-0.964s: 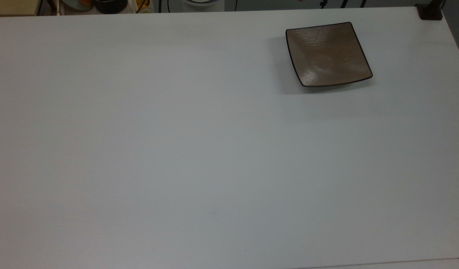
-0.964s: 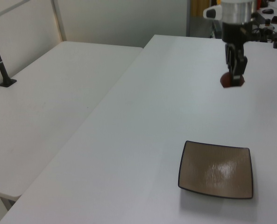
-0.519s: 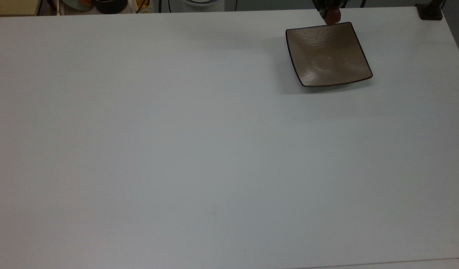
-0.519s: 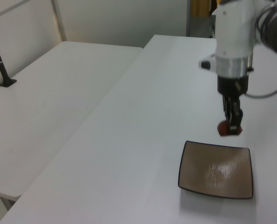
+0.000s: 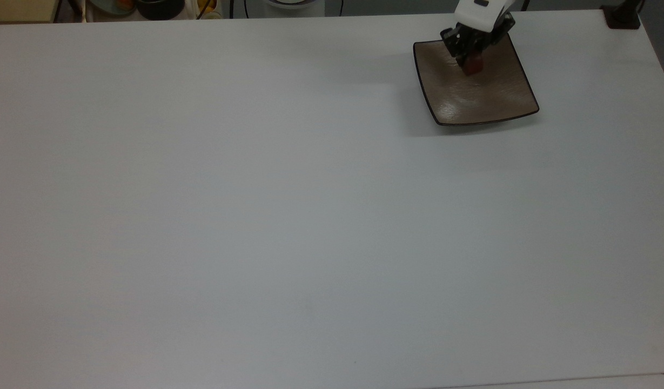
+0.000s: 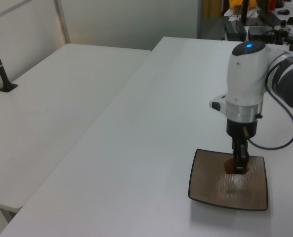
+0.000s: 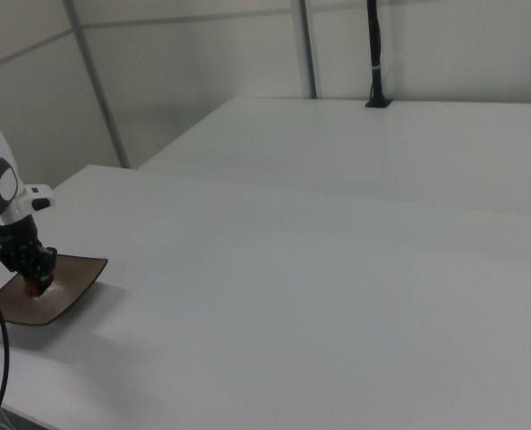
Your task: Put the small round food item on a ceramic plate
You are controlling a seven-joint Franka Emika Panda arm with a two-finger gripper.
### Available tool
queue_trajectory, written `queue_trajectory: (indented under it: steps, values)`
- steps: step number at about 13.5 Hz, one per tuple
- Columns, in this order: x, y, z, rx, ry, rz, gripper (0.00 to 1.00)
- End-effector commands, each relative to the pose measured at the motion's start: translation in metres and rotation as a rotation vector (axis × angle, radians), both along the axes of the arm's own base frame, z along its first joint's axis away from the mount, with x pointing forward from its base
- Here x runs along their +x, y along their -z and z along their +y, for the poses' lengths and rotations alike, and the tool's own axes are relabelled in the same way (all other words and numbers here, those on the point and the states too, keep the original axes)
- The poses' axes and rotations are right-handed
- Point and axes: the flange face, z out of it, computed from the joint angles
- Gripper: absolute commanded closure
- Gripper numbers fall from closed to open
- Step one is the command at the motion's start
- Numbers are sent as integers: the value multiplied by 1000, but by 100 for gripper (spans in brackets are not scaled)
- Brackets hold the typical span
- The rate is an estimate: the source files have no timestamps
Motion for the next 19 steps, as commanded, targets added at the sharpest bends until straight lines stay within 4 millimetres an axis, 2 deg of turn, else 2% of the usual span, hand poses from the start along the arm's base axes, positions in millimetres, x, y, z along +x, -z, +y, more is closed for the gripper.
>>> queue_trajectory:
  steps: [1, 4, 6, 7, 9, 10, 11, 12, 14, 15, 17, 19]
  values:
    - [5, 26, 6, -6, 25, -33, 70]
    - [7, 35, 9, 10, 30, -35, 67]
    - [9, 41, 10, 13, 33, -26, 46]
    - [9, 41, 10, 13, 33, -26, 39]
    - [9, 40, 11, 13, 31, -30, 19]
    - [13, 31, 10, 13, 32, -42, 6]
    - [21, 10, 6, 22, 48, -70, 0]
    - [29, -4, 2, 22, 63, -81, 0]
    - [60, -64, -21, -14, 127, -88, 0]
    - [70, -94, -33, -28, 155, -92, 0]
    - [88, -155, -73, -47, 240, -105, 0]
    - [94, -216, -125, -62, 334, -105, 0]
